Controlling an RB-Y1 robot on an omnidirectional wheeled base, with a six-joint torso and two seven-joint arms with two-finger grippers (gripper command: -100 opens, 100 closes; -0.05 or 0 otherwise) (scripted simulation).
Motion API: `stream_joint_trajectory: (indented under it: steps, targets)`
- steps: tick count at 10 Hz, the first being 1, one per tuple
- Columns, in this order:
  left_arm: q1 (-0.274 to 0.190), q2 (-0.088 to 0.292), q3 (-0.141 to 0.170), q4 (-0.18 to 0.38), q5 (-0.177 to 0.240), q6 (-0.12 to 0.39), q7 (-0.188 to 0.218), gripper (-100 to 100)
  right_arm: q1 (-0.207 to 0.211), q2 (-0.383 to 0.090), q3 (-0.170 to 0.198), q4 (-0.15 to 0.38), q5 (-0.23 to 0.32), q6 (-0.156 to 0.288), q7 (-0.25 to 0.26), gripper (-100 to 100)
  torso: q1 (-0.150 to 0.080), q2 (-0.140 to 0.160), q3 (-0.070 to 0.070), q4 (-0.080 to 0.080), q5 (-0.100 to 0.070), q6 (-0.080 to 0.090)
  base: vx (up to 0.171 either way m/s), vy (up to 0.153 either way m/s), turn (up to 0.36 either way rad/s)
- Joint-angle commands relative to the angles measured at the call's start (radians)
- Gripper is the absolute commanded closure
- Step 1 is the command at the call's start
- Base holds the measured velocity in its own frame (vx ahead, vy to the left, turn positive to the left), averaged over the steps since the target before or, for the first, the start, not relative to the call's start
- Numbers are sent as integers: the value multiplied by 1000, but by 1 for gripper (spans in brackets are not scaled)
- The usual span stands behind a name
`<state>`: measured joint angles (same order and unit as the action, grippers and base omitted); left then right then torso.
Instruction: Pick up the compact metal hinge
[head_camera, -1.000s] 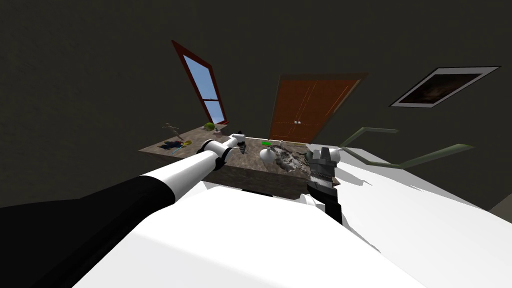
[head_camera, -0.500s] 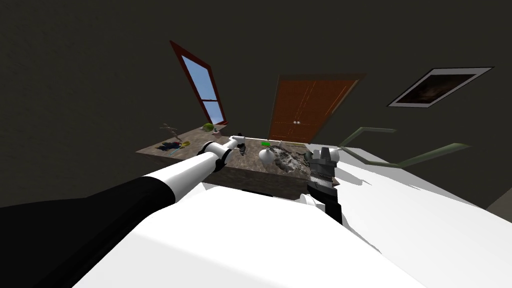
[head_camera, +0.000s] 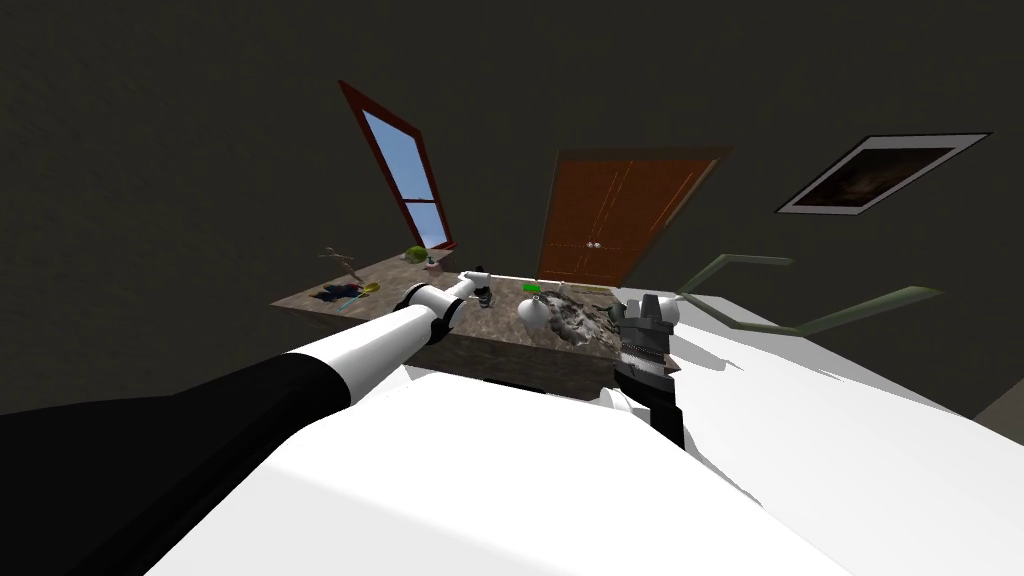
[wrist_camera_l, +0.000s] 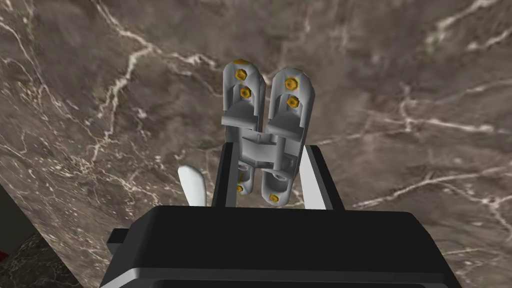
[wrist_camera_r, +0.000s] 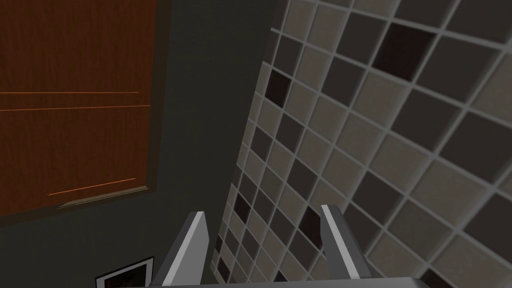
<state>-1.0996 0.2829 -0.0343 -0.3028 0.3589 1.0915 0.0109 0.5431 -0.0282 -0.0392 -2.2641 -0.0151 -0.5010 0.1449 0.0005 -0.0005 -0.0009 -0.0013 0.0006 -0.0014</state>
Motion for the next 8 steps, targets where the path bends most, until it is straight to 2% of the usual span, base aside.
stream_joint_trajectory:
  steps: [1, 2, 3, 4, 7, 8]
  targets:
    - [0, 0, 0, 0, 0, 0, 0, 100, 0, 0, 0, 0, 0, 0, 0, 0, 0, 0, 0, 0, 0, 0, 0, 0, 0]
    - [0, 0, 0, 0, 0, 0, 0, 0, 0, 0, 0, 0, 0, 0, 0, 0, 0, 0, 0, 0, 0, 0, 0, 0, 0]
    - [10, -9, 5, 10, -2, -36, -5, 100, 0, 0, 0, 0, 0, 0, 0, 0, 0, 0, 0, 0, 0, 0, 22, 11, -4]
    - [3, -9, 5, 56, -2, -36, -5, 100, 0, 0, 0, 0, 0, 0, 0, 0, 0, -2, -2, -2, 1, 1, 32, 6, -18]
    - [10, -9, 5, 85, -2, -36, -5, 100, 0, 0, 0, 0, 0, 0, 0, 0, 3, -5, -8, -12, 5, -2, 11, -2, -4]
    - [10, -9, 5, 10, -2, -36, -5, 100, 0, 0, 0, 0, 0, 0, 0, 0, 5, -4, -10, -16, 6, -4, -13, -3, 20]
